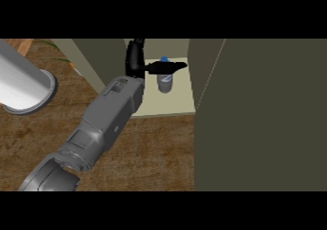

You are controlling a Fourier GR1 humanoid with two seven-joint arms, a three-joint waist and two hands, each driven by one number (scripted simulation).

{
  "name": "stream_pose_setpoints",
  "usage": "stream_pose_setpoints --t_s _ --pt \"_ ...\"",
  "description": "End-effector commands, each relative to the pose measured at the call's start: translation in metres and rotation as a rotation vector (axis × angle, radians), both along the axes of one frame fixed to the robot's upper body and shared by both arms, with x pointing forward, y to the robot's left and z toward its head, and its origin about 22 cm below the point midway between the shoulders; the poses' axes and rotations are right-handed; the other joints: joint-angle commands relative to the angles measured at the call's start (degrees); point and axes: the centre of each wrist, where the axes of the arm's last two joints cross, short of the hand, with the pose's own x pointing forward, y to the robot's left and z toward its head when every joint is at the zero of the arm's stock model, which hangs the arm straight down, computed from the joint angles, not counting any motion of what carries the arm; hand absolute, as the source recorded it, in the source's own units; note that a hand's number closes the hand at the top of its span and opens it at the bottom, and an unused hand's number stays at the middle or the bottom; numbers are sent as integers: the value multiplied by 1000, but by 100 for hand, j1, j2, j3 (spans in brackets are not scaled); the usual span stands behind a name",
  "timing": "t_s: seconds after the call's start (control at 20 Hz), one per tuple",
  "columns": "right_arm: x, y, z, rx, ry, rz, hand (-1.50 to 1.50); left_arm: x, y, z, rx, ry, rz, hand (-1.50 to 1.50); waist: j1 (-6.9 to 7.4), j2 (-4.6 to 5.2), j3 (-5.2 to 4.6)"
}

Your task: Pick up the bottled water, place it into the cabinet and close the cabinet

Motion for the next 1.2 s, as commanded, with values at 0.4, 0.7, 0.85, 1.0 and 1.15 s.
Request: stream_pose_setpoints --t_s 0.4,0.7,0.85,1.0,1.15 --pt "-1 20 37 -27 -28 13 -150 -9 -6 -3 -104 -58 -40 -150 97 -87 4" --pt "6 17 36 -15 -30 -27 -150 -44 -10 -34 -186 -8 -143 -150 273 -150 4" --pt "8 25 34 -24 -31 -28 -150 -68 -16 -48 -217 7 -162 -150 301 -138 4" --pt "5 19 41 -29 -14 -22 -150 -95 -28 -51 -225 12 -186 -150 372 -170 3" --pt "0 28 36 -32 -12 -43 -150 -120 -31 -51 -274 7 -217 -150 453 -190 7"
